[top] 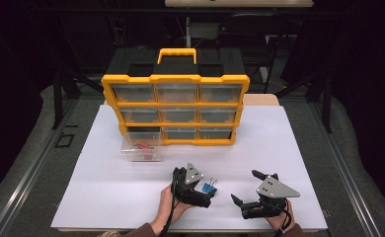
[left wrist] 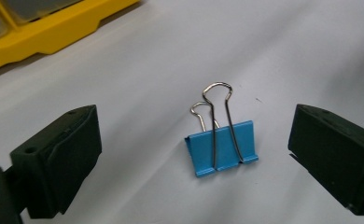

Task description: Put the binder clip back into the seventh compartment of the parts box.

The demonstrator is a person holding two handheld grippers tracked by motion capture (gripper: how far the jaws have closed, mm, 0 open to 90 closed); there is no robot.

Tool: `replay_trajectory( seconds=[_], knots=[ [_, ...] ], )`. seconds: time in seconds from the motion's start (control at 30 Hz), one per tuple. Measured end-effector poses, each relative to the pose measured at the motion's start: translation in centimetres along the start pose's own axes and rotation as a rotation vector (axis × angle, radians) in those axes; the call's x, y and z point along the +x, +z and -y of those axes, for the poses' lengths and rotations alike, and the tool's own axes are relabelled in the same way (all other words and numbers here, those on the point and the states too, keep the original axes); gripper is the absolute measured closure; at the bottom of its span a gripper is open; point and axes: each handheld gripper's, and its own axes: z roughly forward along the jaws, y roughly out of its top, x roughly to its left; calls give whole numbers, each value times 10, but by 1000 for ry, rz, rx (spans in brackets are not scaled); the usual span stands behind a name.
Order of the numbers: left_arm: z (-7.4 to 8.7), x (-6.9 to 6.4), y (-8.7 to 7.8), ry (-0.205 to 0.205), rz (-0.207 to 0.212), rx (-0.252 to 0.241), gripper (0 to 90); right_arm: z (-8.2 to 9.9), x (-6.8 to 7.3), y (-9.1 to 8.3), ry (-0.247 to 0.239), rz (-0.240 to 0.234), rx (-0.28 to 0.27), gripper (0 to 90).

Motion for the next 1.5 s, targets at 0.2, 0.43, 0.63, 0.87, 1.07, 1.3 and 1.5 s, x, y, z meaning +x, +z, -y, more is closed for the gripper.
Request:
replay_trajectory(
  seconds=[0.2, 0.43, 0.63, 0.87, 1.07, 1.3, 1.5],
  knots=[
    [1, -8, 6, 14, 6, 24, 150, 0, 0, 0, -2, -2, 1, 0],
    [3, -11, 11, 4, 3, 48, 207, 0, 0, 1, -1, -4, 6, 0],
    [5, -14, 15, -11, 4, 65, 283, 0, 0, 1, -1, -5, 7, 0],
    [6, -14, 17, -24, 11, 70, 364, 0, 0, 1, -3, -5, 8, 0],
    [8, -14, 19, -40, 8, 84, 463, 0, 1, 1, -3, -7, 9, 0],
    [9, -16, 18, -47, 0, 83, 491, 0, 0, 1, -3, -9, 10, 0],
    [10, -15, 16, -54, 9, 77, 495, 0, 0, 1, -3, -9, 10, 0]
  ],
)
